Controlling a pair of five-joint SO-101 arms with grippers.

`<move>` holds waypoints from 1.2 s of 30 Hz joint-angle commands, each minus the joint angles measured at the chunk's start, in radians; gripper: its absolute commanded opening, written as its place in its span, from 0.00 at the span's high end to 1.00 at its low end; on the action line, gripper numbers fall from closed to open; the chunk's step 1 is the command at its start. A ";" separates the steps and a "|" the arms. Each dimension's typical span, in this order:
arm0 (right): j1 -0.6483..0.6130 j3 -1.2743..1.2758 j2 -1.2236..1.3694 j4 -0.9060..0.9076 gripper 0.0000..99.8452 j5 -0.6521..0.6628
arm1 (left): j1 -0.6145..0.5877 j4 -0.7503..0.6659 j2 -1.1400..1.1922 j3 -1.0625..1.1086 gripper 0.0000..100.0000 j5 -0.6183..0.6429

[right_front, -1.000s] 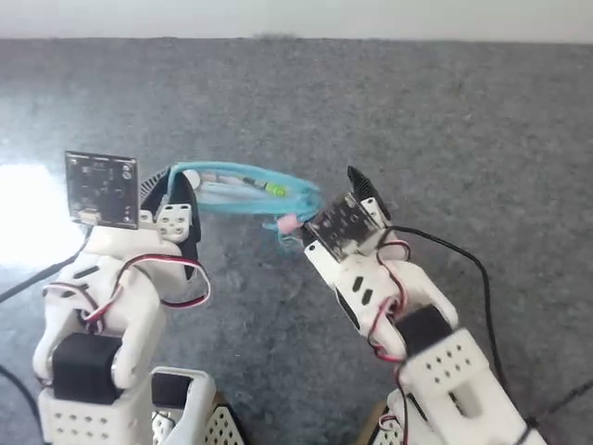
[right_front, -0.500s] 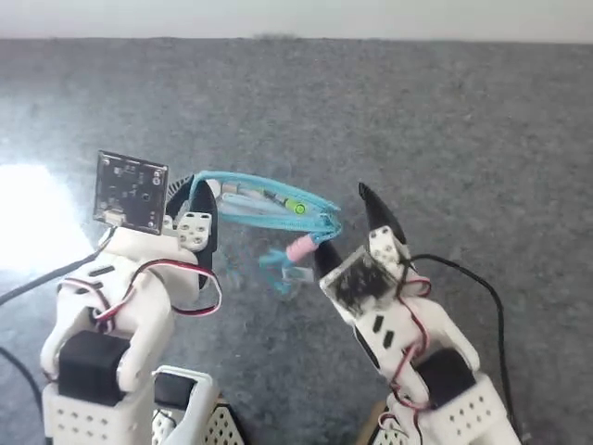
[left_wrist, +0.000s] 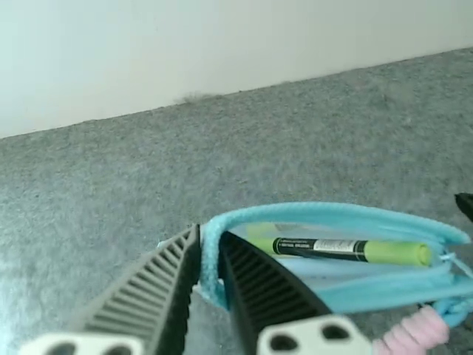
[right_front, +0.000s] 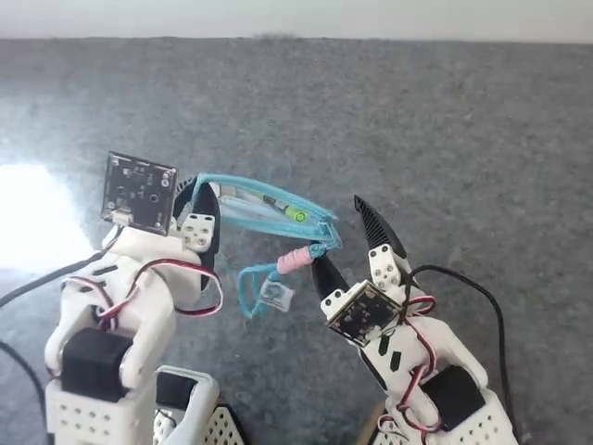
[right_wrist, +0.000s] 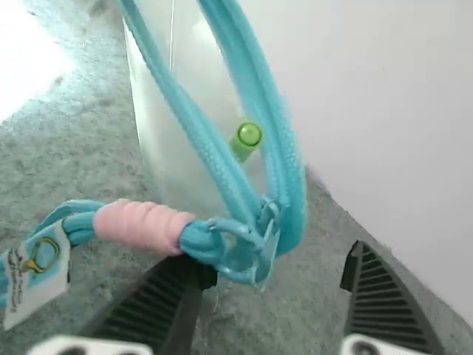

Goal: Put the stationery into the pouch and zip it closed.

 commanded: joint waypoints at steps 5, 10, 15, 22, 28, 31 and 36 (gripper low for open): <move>-0.008 -0.115 0.139 -0.074 0.73 -0.025 | 0.072 0.006 -0.005 -0.018 0.99 -0.064; -0.008 -0.201 0.348 -0.133 0.73 -0.031 | 0.109 0.018 -0.006 -0.019 0.99 -0.072; -0.007 -0.215 0.432 -0.156 0.75 -0.031 | 0.109 0.021 -0.006 -0.018 0.99 -0.097; 0.065 -0.207 0.334 -0.136 1.00 -0.084 | 0.109 0.014 -0.006 0.010 0.99 -0.098; 0.073 -0.212 0.202 -0.005 0.99 -0.055 | 0.109 0.014 -0.006 0.013 0.99 -0.097; 0.073 -0.209 0.171 0.024 0.99 -0.054 | 0.109 0.012 -0.006 0.007 0.99 -0.100; 0.073 -0.209 0.171 0.039 0.99 -0.054 | 0.003 -0.028 -0.008 -0.073 0.84 -0.097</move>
